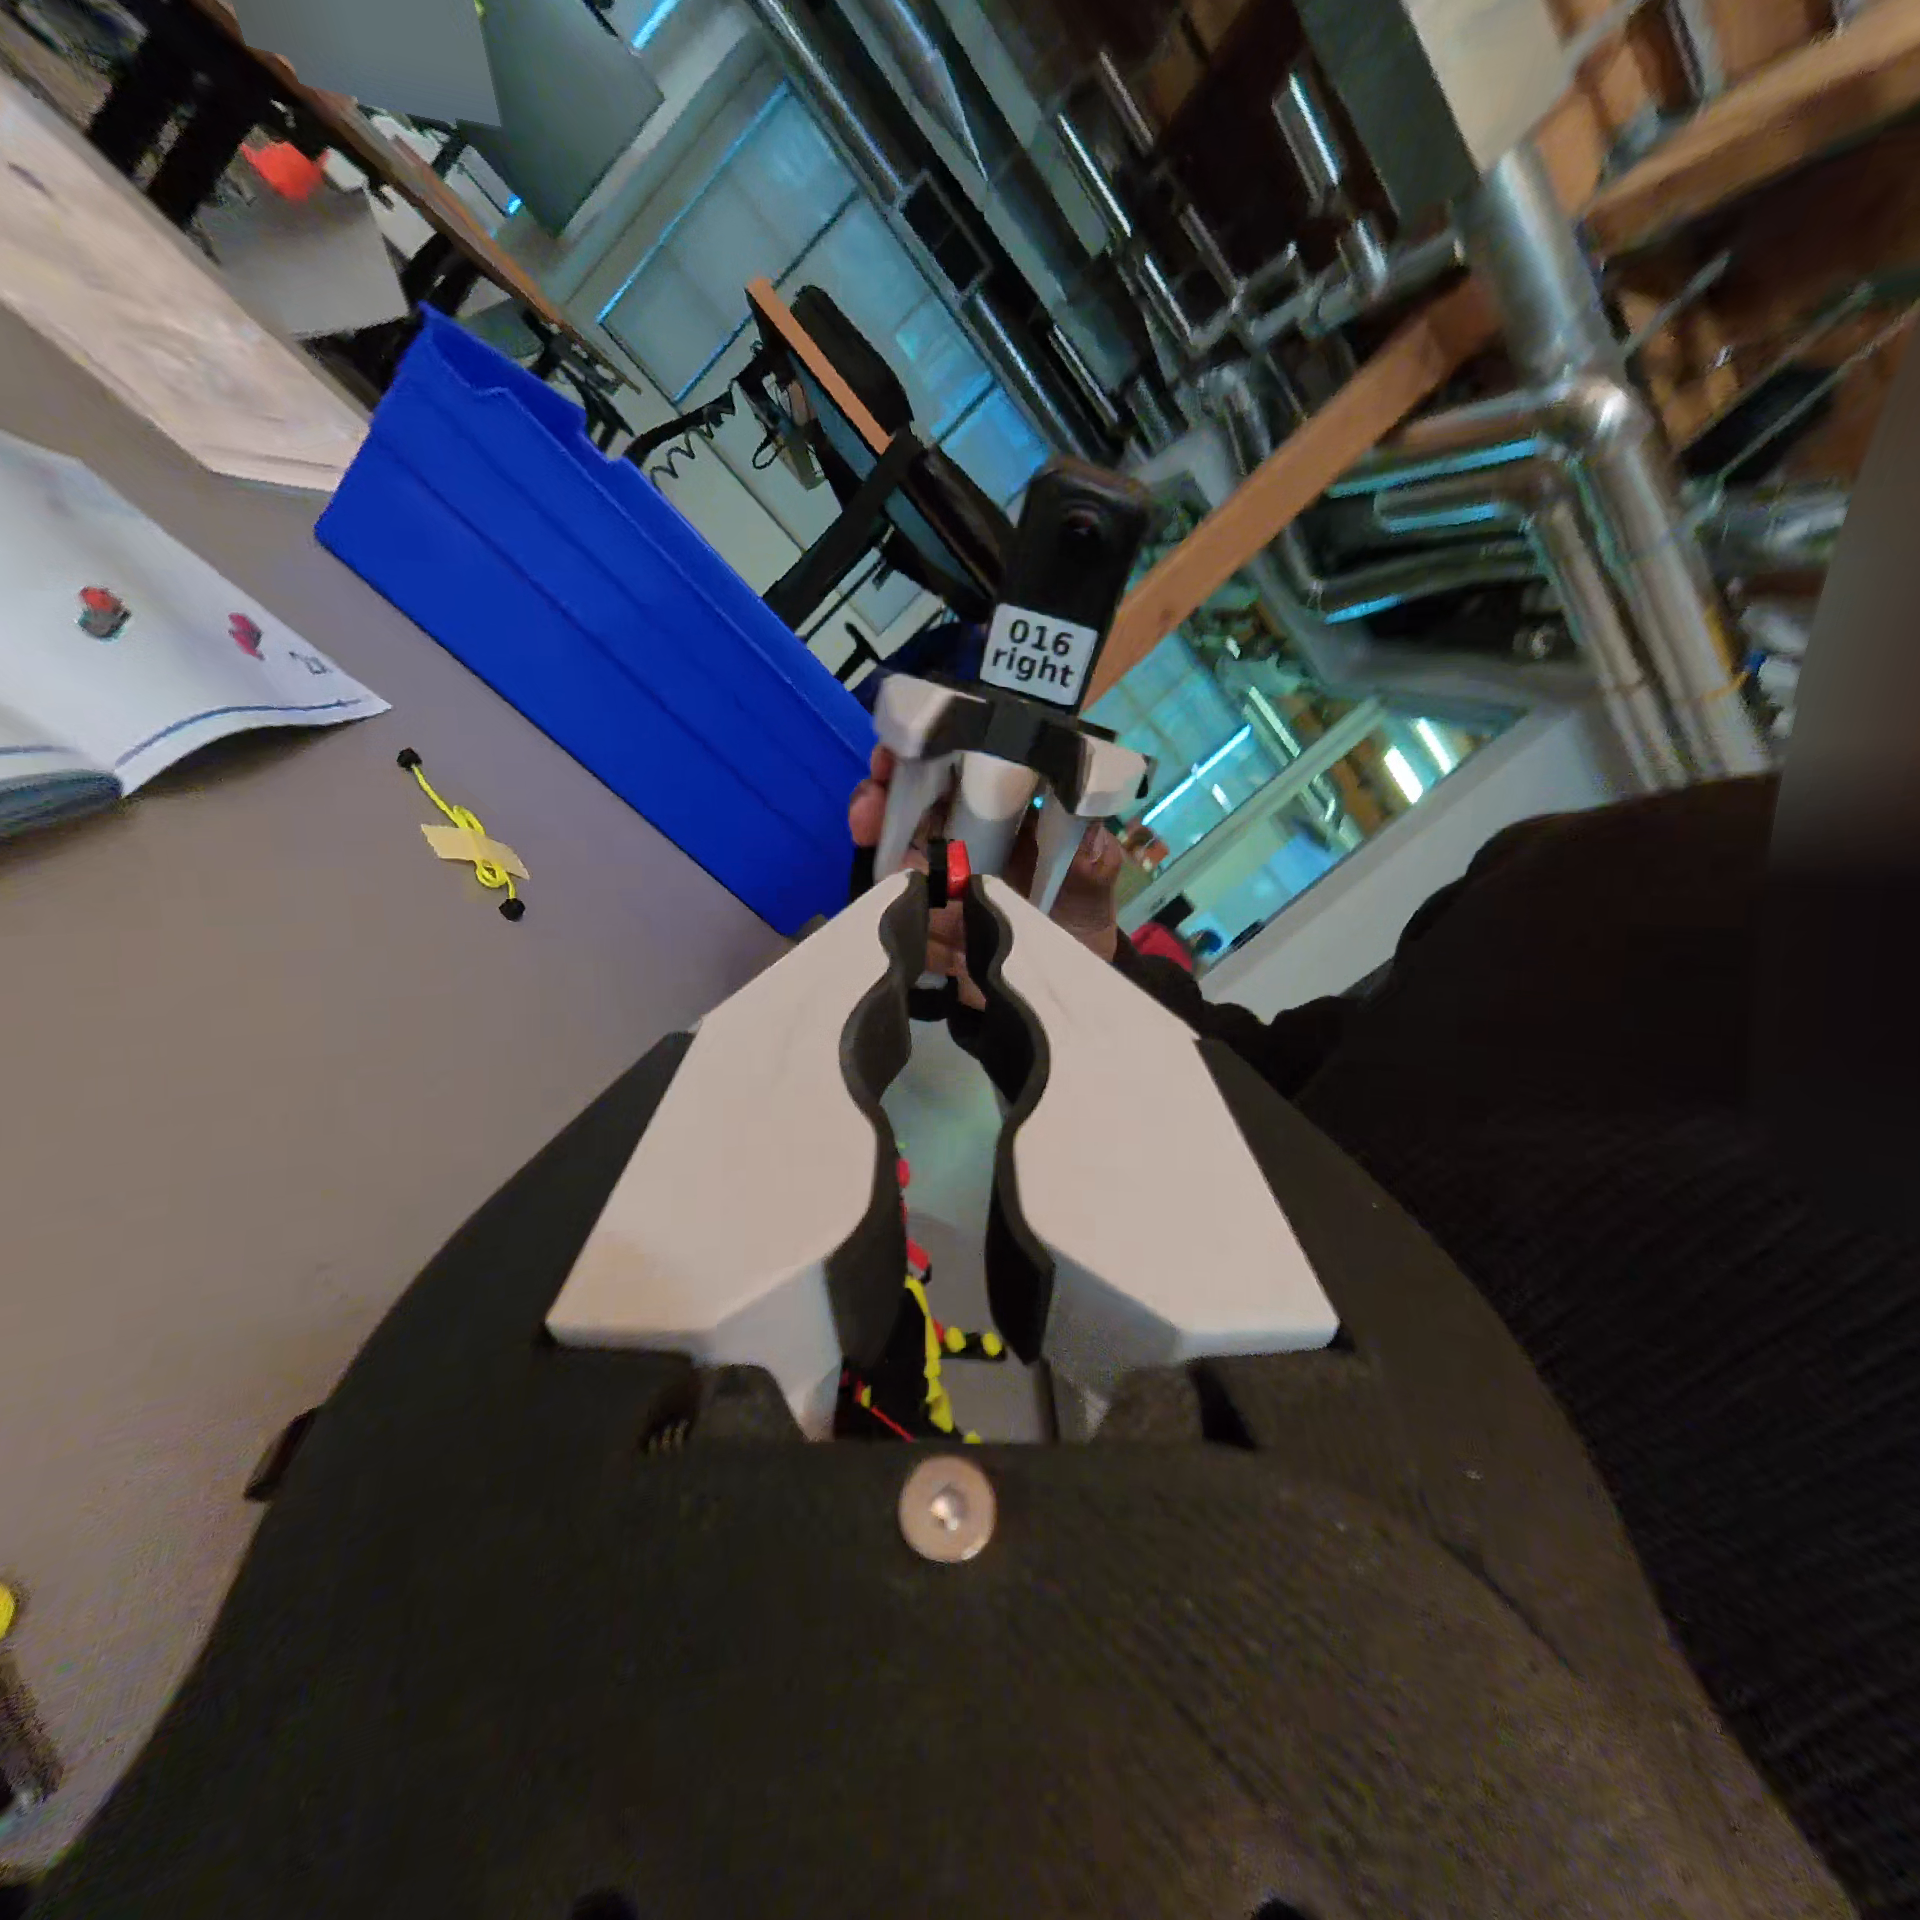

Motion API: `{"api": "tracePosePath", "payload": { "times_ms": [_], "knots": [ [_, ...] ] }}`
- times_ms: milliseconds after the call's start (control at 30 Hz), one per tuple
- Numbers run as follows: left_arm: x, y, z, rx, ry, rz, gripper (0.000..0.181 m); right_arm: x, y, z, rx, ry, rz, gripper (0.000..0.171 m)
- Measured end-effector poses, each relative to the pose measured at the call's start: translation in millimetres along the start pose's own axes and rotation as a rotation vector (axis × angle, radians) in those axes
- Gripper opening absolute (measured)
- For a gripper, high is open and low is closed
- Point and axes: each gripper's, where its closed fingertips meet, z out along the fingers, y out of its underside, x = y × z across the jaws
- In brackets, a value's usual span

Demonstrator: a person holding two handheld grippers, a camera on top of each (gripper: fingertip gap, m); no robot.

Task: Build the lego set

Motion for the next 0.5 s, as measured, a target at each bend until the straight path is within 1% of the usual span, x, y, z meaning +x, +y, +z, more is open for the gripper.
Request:
{"api": "tracePosePath", "payload": {
  "times_ms": [33,100,233,300,433,500],
  "knots": [
    [3,3,1,-0.020,0.007,0.035,0.004,1,3,-2,0.022,0.017,0.010,0.038],
    [10,7,5,-0.053,0.023,0.096,0.004,-1,6,-7,0.050,0.020,0.028,0.037],
    [21,15,12,-0.097,0.045,0.181,0.004,-9,17,-6,-0.027,-0.037,-0.002,0.027],
    [21,19,14,-0.115,0.037,0.196,0.004,-15,23,-4,-0.054,-0.074,-0.003,0.025],
    [21,25,17,-0.144,0.033,0.208,0.004,-20,27,-4,-0.056,-0.116,0.019,0.021],
    [21,27,18,-0.152,0.034,0.210,0.004,-22,28,-4,-0.066,-0.126,0.015,0.016]
  ]
}}
